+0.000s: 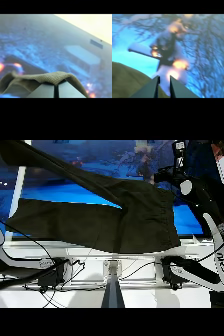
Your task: Fold the clothes and pants, and hang the long-sleeved shirts on hangers.
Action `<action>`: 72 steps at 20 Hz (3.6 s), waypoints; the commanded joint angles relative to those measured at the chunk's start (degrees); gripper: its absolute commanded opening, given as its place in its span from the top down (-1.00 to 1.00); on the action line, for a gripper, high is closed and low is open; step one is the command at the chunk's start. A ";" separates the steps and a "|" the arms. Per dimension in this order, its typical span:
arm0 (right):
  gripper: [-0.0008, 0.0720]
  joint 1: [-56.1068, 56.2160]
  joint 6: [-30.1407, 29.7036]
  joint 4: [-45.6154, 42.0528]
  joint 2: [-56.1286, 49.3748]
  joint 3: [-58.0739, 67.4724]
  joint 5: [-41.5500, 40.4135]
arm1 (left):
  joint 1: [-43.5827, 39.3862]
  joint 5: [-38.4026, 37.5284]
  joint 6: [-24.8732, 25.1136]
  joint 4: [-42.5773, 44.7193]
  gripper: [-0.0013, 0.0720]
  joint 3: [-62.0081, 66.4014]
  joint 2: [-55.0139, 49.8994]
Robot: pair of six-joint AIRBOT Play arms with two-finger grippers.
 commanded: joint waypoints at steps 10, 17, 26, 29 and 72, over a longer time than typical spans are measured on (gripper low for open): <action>0.73 -14.45 3.91 -0.17 -0.70 0.00 17.07 | 4.50 -21.62 9.01 25.16 0.92 -10.62 -12.37; 0.89 -29.14 4.35 10.84 -2.97 0.00 24.63 | 4.52 -20.17 9.01 37.73 0.92 -10.62 -12.35; -0.59 -33.90 -6.93 42.34 -19.50 0.02 31.63 | 2.84 -20.33 9.01 36.68 0.92 -10.62 -12.35; -0.55 -33.90 -10.03 45.55 -20.44 0.04 27.87 | 2.82 -20.35 9.01 36.65 0.92 -10.62 -12.35; -0.56 -23.39 -12.85 36.57 -20.26 18.47 8.66 | 4.04 -35.82 -1.22 30.93 -0.86 6.08 -22.29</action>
